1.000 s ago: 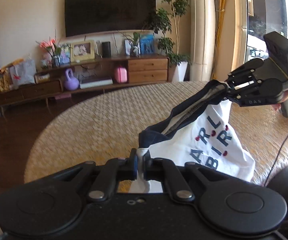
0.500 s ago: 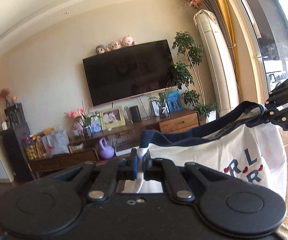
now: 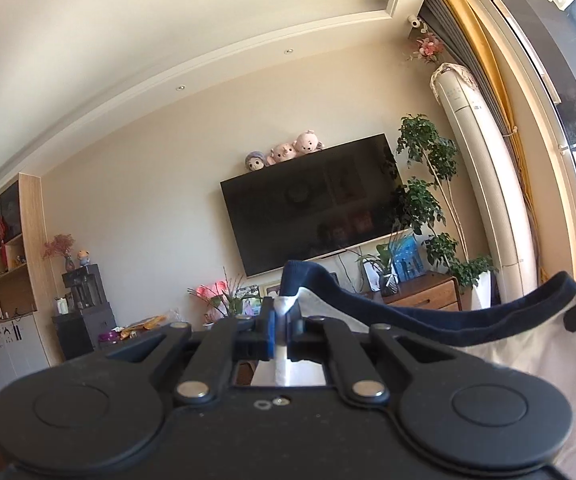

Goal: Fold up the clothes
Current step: 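Lift the apron off the table with both grippers, then hold the apron up with both grippers and lower it onto the table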

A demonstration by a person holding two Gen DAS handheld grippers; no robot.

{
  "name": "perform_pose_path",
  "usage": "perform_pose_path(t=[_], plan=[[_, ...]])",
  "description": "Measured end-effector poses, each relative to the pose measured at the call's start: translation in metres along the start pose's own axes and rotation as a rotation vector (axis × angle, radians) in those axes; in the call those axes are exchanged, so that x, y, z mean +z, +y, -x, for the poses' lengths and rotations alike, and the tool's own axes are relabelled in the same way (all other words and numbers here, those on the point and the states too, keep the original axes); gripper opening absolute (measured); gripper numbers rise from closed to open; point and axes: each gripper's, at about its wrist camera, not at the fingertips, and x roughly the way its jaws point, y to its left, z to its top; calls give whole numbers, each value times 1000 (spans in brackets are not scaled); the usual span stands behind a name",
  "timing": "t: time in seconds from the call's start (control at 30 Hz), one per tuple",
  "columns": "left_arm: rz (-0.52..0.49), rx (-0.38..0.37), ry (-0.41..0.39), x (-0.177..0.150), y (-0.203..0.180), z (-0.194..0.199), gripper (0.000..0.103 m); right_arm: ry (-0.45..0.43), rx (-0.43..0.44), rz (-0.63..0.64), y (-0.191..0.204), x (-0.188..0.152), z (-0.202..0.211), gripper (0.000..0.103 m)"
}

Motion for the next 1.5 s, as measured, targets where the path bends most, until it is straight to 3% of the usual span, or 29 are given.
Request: perform_pose_path(t=[0.27,0.47,0.7,0.83,1.03,1.2,1.33,1.5], plan=[[-77,84,-69,34,25,2,103,-98,148,-61,17,26,-7,4],[-166,8,-42,42,-17,-32,103,-72,118,-138,-9,13,-1,4],[-144,-206,119,-30,-111,-86,103,106,23,-284,-55,-78,9,4],[-131,-322,212,-72,-170,-111,103,199,-83,-349,-84,-130,24,4],[-141,-450,281,-110,-248,-138,103,256,-241,-441,-130,-189,60,4],[-175,-509,312,-129,-302,-156,103,324,-305,-503,-161,-236,86,4],[-211,-500,320,-143,-326,-169,103,372,-301,-553,-170,-270,97,4],[-181,-481,259,-141,-313,-174,103,357,-275,-662,-178,-303,84,9]])
